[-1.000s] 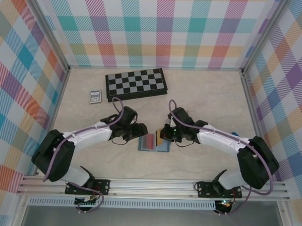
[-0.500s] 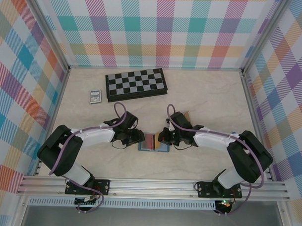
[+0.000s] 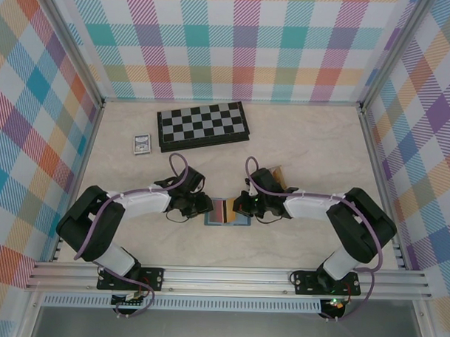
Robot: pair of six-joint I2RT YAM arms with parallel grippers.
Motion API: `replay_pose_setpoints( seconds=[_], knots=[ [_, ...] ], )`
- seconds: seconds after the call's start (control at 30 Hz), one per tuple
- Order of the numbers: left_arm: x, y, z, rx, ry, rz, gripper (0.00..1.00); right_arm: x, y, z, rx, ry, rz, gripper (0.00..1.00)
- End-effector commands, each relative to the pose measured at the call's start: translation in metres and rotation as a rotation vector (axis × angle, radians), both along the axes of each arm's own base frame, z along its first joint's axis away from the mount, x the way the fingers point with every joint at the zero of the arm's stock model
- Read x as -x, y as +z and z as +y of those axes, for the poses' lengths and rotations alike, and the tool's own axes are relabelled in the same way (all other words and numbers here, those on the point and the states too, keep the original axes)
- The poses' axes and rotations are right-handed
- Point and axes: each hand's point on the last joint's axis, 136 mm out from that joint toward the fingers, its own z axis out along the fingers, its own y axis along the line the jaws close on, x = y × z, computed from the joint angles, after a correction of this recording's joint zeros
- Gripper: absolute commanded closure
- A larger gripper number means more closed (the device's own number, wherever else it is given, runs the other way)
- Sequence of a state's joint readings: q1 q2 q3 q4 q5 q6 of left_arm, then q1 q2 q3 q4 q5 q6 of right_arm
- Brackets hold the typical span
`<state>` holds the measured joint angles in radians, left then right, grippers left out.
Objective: Put the credit cards into the card holder
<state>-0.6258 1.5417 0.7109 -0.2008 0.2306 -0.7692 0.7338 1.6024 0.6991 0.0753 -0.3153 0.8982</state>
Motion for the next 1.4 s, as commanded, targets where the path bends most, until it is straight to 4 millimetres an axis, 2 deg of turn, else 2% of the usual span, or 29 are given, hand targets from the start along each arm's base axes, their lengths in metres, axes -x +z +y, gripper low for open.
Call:
replay_pose_setpoints(
  seconds=[0.0,0.3,0.5,0.77,1.2,1.3,1.37],
  knots=[
    [0.009,-0.011,-0.004,0.006,-0.032,0.025,0.70,0.009,-0.019,-0.007,0.042,0.002,0.036,1.00],
    [0.011,-0.012,-0.009,0.004,-0.053,0.028,0.72,0.002,-0.018,-0.007,0.047,-0.059,0.039,1.00],
    [0.013,-0.014,-0.012,0.000,-0.065,0.034,0.73,-0.006,-0.010,0.000,0.029,-0.051,0.009,1.00],
    [0.013,-0.013,-0.015,0.000,-0.067,0.030,0.73,-0.002,-0.014,0.003,0.021,-0.057,0.040,0.99],
    [0.008,-0.007,-0.019,0.007,-0.069,0.010,0.72,0.004,-0.013,0.034,0.033,0.042,0.060,0.90],
    [0.009,-0.007,-0.018,0.002,-0.065,0.009,0.72,0.004,-0.011,0.032,0.067,0.050,0.051,0.87],
    [0.008,-0.006,-0.018,0.001,-0.065,0.005,0.72,0.003,-0.011,0.023,0.119,0.040,0.045,0.84]
  ],
)
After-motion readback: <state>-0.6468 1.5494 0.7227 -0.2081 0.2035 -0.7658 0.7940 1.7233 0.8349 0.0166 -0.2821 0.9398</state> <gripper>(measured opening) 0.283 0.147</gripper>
